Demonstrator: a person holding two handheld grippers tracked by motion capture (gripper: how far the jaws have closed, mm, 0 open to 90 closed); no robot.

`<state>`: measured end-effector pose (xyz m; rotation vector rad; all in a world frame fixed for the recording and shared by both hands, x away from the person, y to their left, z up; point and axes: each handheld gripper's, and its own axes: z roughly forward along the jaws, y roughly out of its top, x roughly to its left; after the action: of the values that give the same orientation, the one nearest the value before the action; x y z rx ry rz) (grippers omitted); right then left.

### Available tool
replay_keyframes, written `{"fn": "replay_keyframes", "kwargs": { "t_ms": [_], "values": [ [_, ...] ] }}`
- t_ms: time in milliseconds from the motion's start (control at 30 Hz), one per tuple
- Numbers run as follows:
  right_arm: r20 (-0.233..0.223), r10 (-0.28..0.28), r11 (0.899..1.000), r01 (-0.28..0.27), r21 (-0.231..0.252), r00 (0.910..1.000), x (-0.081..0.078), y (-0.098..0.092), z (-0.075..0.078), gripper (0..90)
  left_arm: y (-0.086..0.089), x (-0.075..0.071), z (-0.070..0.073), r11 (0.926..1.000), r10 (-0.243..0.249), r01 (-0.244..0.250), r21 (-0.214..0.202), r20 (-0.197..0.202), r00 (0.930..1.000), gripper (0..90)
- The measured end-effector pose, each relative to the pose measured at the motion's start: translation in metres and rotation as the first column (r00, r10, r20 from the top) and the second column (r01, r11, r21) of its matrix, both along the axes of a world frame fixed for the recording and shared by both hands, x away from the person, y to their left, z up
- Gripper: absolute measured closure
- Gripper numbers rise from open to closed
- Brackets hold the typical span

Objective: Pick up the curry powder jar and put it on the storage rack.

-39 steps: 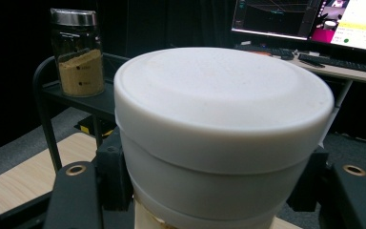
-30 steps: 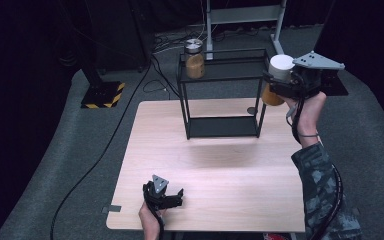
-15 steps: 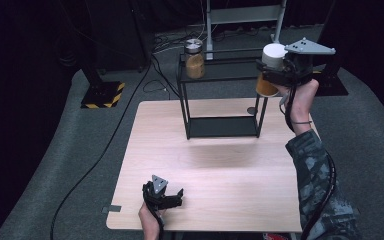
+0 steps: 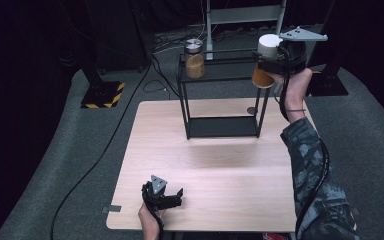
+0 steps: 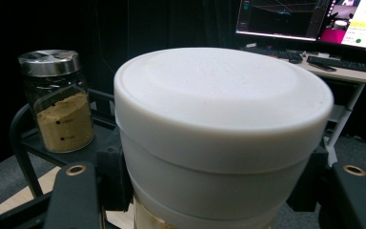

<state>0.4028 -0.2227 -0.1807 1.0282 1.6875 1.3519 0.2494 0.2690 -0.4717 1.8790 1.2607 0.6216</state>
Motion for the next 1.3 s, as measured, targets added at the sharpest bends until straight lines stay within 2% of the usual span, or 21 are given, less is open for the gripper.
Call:
{"fn": "replay_keyframes", "kwargs": {
  "t_ms": [500, 867, 1300],
  "values": [
    [-0.020, -0.005, 1.000, 0.005, 0.019, 0.9998, 0.024, 0.006, 0.009, 33.6, 0.002, 0.000, -0.001, 0.9999, 0.003, -0.003, -0.012, 0.002, 1.0000, 1.7],
    [-0.057, -0.022, 0.999, 0.024, 0.022, 0.9981, 0.047, 0.011, 0.014, 33.6, 0.003, -0.001, -0.001, 0.9998, 0.003, -0.003, -0.019, 0.005, 1.0000, 1.7],
    [-0.088, -0.050, 0.999, 0.049, -0.013, 0.9949, 0.068, 0.021, 0.016, 33.6, 0.004, -0.002, -0.002, 0.9996, 0.004, -0.003, -0.026, 0.010, 0.9999, 1.7]
  ]
}}
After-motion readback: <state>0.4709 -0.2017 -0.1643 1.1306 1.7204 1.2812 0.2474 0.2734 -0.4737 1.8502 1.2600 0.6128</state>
